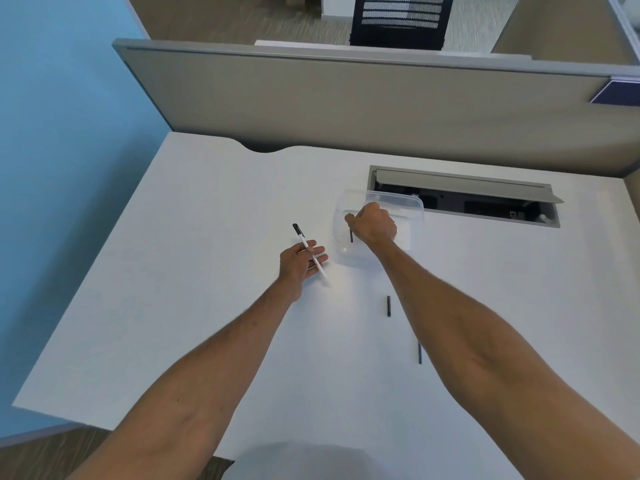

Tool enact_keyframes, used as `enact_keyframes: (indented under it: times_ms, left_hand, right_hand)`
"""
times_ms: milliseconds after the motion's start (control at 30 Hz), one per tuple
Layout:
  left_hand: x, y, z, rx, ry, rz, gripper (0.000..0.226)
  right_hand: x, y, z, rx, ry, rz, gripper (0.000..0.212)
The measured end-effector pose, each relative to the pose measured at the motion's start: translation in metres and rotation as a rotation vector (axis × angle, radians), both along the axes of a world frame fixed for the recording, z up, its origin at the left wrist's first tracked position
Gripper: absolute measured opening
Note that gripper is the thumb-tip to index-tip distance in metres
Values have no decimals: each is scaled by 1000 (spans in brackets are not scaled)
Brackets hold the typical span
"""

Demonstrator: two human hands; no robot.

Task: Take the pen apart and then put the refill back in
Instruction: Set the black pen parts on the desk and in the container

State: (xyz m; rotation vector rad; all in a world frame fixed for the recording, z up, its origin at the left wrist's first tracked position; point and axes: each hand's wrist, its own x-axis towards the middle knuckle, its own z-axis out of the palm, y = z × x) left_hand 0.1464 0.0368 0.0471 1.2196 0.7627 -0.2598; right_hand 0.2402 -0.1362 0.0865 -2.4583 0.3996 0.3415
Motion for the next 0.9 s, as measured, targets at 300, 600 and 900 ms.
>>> enact_keyframes:
  times_ms: [300, 600, 900]
  left_hand:
    - [-13, 1, -3, -34, 55, 35, 31]
    - [-35, -16, -8, -43, 51, -9, 26]
    - [-69, -46, -3, -55, 49, -43, 35]
  right_hand:
    - [-13, -4, 9, 84, -135, -49, 15]
    - [-75, -34, 29, 108, -370, -171, 15]
    - [-161, -97, -4, 75, -165, -282, 15]
